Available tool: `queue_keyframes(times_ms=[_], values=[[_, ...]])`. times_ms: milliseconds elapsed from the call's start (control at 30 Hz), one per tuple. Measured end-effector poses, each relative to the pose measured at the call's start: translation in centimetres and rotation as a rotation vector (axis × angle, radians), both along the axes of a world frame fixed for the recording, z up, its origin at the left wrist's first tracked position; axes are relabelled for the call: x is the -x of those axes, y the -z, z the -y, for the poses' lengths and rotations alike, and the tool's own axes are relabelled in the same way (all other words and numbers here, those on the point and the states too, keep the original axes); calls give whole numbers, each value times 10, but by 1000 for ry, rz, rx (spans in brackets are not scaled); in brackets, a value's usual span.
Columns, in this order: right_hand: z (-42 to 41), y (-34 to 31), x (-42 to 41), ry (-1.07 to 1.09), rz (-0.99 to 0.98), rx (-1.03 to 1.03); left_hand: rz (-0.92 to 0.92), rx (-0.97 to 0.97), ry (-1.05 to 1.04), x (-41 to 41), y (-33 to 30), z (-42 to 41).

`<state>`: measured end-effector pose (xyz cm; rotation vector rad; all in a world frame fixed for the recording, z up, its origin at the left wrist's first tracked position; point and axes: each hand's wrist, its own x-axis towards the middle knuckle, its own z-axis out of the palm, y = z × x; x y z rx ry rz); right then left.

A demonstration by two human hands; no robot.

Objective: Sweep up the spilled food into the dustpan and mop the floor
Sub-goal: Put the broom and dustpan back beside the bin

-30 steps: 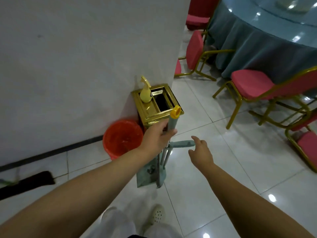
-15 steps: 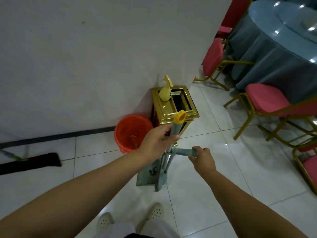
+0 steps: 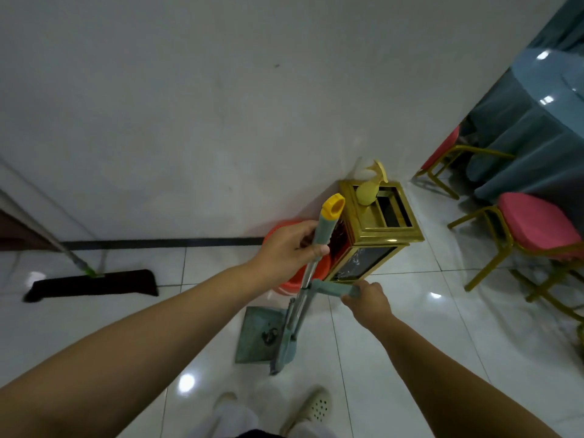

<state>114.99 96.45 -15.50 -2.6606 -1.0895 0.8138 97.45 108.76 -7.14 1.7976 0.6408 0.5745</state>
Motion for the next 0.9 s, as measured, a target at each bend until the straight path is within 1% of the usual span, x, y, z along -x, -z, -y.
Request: queue_keyframes(times_ms=[167,333,433,533,633,900], values=[[-47,4,52,-26,-98,6,-3,36,-87,56,-5,-33],[-98,9,87,-92,-90,7,2,81,-197,101,-13,-70],[-128,13,97,-85,-171,-22,-24,66,-285,116,-12,-90],[-157,18,99,-74,-248,-31,-60,36,-357,120,-8,-109],[-187,21,92,-24,-321,-69,-49,46,-419,113,-4,-130],[-267,25,49,-18,-442,-57,-123,33,-519,67,2,-189]])
